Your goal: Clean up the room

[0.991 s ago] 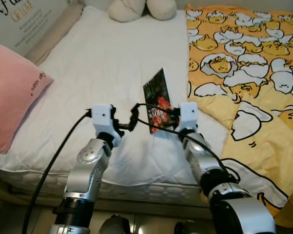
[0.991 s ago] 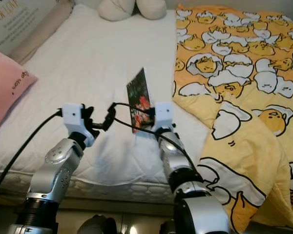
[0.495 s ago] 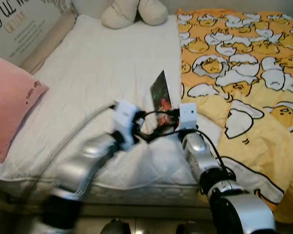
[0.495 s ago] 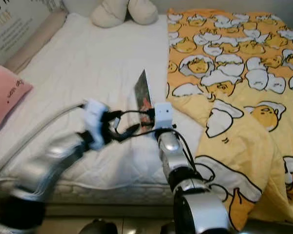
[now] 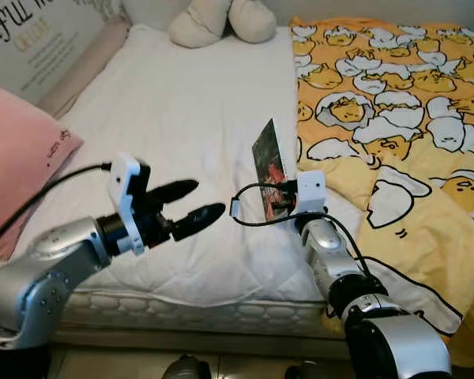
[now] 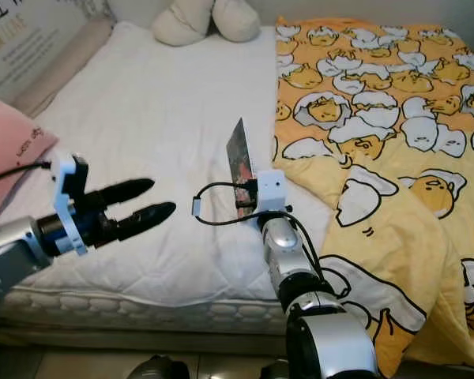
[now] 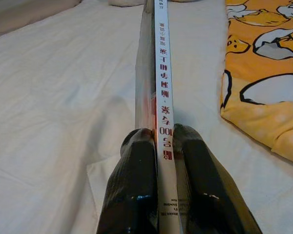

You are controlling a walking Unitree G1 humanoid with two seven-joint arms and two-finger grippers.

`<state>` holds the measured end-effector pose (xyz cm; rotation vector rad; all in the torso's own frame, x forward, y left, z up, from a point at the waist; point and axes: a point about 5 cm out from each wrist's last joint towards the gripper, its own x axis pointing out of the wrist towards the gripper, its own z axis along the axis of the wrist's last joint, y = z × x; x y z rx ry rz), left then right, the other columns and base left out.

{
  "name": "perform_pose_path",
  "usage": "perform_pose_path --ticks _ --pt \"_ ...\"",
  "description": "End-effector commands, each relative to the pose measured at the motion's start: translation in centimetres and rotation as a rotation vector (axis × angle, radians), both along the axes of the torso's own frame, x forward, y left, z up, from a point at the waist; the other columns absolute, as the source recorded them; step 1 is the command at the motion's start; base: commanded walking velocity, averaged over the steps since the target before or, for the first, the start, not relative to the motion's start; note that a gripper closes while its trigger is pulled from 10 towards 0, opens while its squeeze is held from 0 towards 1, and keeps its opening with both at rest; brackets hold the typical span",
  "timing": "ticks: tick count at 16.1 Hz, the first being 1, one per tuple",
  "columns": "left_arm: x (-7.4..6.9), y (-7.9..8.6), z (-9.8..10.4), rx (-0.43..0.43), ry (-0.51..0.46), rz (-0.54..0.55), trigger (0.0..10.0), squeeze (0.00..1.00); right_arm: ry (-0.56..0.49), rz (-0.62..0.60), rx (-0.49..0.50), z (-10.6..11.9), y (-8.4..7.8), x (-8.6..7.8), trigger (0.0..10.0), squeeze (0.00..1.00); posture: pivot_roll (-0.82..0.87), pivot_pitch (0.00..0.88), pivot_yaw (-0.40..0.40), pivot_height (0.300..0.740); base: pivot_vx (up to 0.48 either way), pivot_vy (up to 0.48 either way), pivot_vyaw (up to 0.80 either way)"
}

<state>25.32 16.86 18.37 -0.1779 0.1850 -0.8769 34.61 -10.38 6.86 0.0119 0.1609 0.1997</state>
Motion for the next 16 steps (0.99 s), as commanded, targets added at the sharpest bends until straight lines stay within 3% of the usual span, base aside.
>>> perform_pose_path --ticks 1,2,3,5,6,9,12,14,16 --pt "2.2 2.0 -0.7 0.019 -0.011 0.272 10.0 0.0 -0.062 -0.012 0.014 1.3 0.0 0.7 0.0 0.0 0.0 0.0 0.061 0.74 0.0 0.0 0.0" --pt "4.4 5.0 -2.5 0.03 -0.013 0.711 10.0 0.0 -0.084 -0.024 0.026 1.7 -0.5 0.7 0.0 0.0 0.0 0.0 0.053 0.74 0.0 0.0 0.0" --pt "4.3 6.3 -3.5 -0.006 -0.002 0.882 10.0 0.0 -0.11 -0.022 0.017 1.8 -0.8 0.5 0.0 0.0 -0.01 0.0 0.053 0.74 0.0 0.0 0.0" --pt "3.5 6.1 -4.6 -0.018 -0.009 0.94 10.0 0.0 -0.17 -0.029 -0.008 1.8 -1.8 -0.3 0.0 0.0 -0.03 0.0 0.049 0.74 0.0 0.0 0.0" --pt "3.5 4.8 -4.6 -0.025 -0.027 0.913 10.0 0.0 -0.198 -0.042 -0.012 1.7 -2.4 -1.1 0.0 0.0 -0.05 0.0 0.053 0.74 0.0 0.0 0.0" --pt "5.5 2.3 -4.6 0.009 -0.096 0.865 10.0 0.0 -0.191 -0.058 0.003 0.8 -2.2 -2.7 0.0 0.0 -0.09 0.0 0.072 0.74 0.0 0.476 0.0" --pt "6.1 2.0 -4.6 0.01 -0.104 0.863 10.0 0.0 -0.212 -0.07 0.007 1.3 -2.1 -2.9 0.0 0.0 -0.1 0.0 0.079 0.74 0.0 0.47 0.0" --pt "5.6 2.9 -5.3 0.006 -0.087 1.01 10.0 0.0 -0.24 -0.096 -0.008 1.9 -3.0 -2.9 0.0 0.0 -0.1 0.0 0.077 0.74 0.0 0.456 0.0" --pt "4.6 2.9 -6.4 0.03 -0.079 1.067 10.0 0.0 -0.233 -0.101 -0.019 1.8 -3.5 -3.2 0.0 0.0 -0.09 0.0 0.069 0.74 0.0 0.444 0.0"
